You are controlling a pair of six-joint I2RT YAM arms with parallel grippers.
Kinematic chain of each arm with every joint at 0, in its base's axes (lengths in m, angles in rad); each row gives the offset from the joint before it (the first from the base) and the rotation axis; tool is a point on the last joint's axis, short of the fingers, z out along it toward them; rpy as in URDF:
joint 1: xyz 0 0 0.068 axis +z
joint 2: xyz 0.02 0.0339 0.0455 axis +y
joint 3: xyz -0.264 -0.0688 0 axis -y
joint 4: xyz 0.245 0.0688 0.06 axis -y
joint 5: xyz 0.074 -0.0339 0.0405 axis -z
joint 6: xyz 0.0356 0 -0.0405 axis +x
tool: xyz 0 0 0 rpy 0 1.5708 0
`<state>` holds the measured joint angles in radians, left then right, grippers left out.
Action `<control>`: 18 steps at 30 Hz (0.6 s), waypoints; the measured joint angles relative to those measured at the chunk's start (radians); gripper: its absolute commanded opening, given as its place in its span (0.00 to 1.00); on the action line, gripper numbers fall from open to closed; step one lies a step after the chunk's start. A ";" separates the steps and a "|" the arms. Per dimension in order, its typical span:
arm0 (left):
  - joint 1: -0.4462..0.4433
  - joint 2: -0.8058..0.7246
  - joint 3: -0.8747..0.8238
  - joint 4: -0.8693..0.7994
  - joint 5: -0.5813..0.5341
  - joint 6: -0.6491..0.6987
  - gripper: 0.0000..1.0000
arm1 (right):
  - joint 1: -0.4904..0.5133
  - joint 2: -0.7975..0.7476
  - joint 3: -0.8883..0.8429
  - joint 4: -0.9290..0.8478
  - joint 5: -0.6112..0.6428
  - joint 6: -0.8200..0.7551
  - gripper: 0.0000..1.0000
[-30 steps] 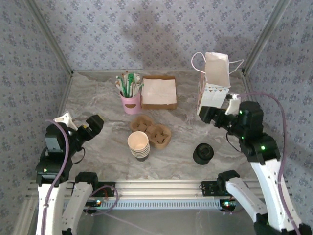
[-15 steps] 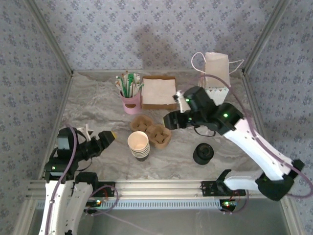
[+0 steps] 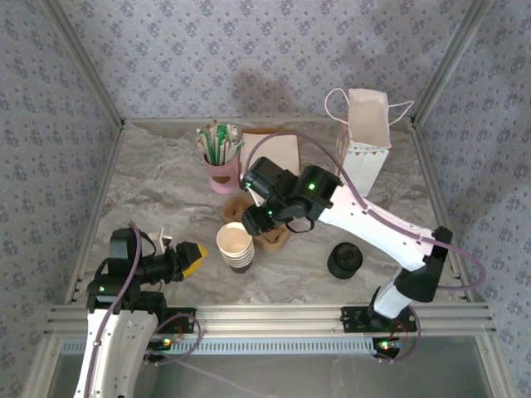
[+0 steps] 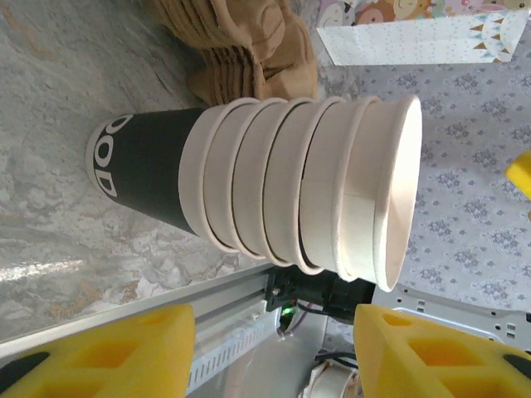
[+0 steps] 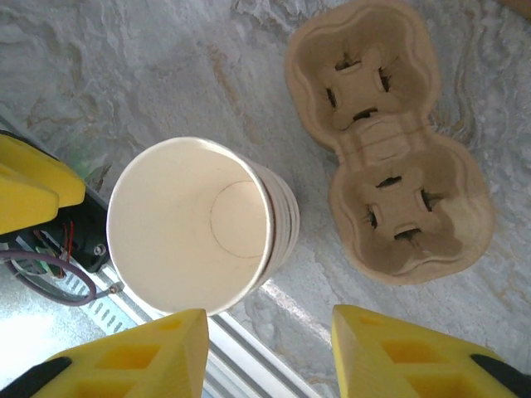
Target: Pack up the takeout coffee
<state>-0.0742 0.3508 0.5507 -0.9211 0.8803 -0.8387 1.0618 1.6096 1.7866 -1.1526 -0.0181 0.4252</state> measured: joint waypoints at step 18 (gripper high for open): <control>-0.001 -0.019 -0.086 0.069 0.089 -0.021 0.52 | 0.042 0.253 0.225 -0.159 0.082 -0.035 0.33</control>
<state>-0.0753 0.3313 0.4644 -0.8516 0.9688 -0.8597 1.1042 1.8626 2.0117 -1.3117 0.0635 0.3904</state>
